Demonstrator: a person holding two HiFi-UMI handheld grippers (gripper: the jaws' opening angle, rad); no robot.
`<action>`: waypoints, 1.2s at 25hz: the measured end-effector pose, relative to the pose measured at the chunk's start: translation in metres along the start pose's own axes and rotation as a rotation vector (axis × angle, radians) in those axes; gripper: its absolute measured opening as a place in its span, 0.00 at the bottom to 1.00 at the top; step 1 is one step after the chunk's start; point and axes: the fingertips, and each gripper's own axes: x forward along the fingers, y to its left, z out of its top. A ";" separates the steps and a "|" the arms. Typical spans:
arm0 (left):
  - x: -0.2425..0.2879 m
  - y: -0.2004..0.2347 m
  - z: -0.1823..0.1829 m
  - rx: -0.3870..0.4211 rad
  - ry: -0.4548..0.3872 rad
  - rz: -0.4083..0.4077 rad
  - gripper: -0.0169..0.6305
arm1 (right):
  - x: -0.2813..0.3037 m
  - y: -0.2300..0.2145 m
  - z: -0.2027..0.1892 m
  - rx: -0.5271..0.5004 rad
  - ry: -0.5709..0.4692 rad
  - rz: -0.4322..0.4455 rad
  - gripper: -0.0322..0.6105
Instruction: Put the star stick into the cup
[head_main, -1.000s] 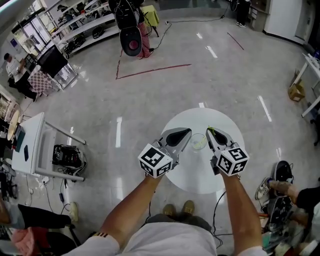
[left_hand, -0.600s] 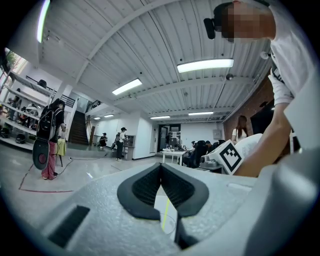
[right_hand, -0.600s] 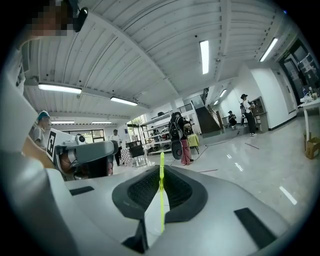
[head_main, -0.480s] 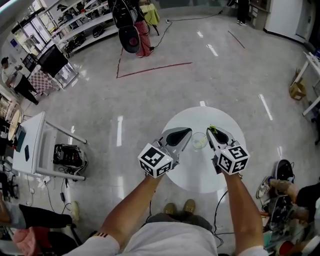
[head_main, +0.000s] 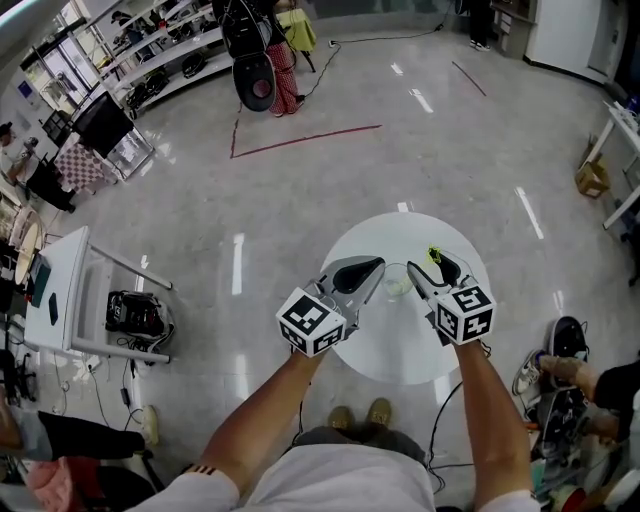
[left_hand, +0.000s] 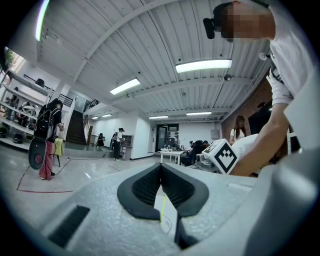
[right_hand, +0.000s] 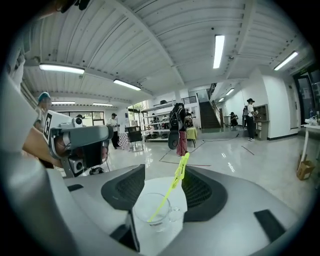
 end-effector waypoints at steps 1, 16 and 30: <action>0.000 0.000 0.000 0.001 0.000 -0.001 0.05 | 0.000 -0.001 -0.001 -0.007 0.010 -0.006 0.36; -0.005 -0.010 -0.001 0.012 0.018 -0.021 0.05 | -0.012 -0.029 -0.035 -0.028 0.180 -0.139 0.45; 0.003 -0.024 0.004 0.022 0.018 -0.045 0.05 | -0.051 -0.049 -0.011 -0.003 0.061 -0.199 0.45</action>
